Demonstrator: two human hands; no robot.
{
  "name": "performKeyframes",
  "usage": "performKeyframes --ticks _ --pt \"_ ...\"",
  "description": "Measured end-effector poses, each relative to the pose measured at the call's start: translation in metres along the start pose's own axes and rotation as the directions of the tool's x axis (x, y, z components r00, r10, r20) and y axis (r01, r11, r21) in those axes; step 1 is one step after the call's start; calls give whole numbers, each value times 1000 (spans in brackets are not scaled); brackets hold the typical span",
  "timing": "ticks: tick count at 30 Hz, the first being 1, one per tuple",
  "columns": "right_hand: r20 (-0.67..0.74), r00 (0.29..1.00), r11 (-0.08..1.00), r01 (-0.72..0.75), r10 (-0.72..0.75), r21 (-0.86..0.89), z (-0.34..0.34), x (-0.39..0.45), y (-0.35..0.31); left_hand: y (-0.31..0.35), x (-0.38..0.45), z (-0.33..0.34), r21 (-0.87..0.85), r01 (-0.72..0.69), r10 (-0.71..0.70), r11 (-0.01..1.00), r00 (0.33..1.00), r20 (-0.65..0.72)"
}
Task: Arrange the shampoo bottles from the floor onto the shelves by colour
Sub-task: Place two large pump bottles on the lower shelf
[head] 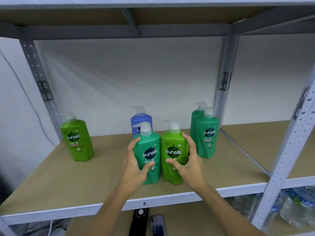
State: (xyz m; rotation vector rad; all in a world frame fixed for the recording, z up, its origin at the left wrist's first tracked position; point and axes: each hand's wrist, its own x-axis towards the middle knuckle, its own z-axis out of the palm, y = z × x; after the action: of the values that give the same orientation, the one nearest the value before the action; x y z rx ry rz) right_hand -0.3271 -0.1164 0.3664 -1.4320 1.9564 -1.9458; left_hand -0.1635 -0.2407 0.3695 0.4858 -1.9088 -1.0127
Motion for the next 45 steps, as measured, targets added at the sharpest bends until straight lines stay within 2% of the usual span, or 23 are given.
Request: performKeyframes --ticks 6,19,23,32,34,37,41,45 --pt "24 999 998 24 -22 -59 7 8 8 -8 10 1 134 -34 36 990 999 -11" --pt "65 997 992 53 -46 -113 5 18 22 -30 35 15 201 -39 51 979 997 -55" --pt "85 996 996 39 -32 -84 3 17 20 -34 39 16 231 -25 40 973 997 -62" --pt "123 992 991 5 12 -136 1 14 17 -34 36 15 254 -13 26 967 998 -49" --pt "132 991 990 -2 21 -141 1 13 16 -33 34 15 261 24 -10 965 998 -55" --pt "135 990 988 -9 30 -152 2 12 16 -35 32 16 238 178 -170 955 984 -55" --pt "138 989 986 -22 45 -162 2 9 14 -51 26 9 222 247 -263 943 964 45" --pt "157 986 986 -36 61 -161 -2 8 11 -60 13 -2 343 256 -333 904 924 188"
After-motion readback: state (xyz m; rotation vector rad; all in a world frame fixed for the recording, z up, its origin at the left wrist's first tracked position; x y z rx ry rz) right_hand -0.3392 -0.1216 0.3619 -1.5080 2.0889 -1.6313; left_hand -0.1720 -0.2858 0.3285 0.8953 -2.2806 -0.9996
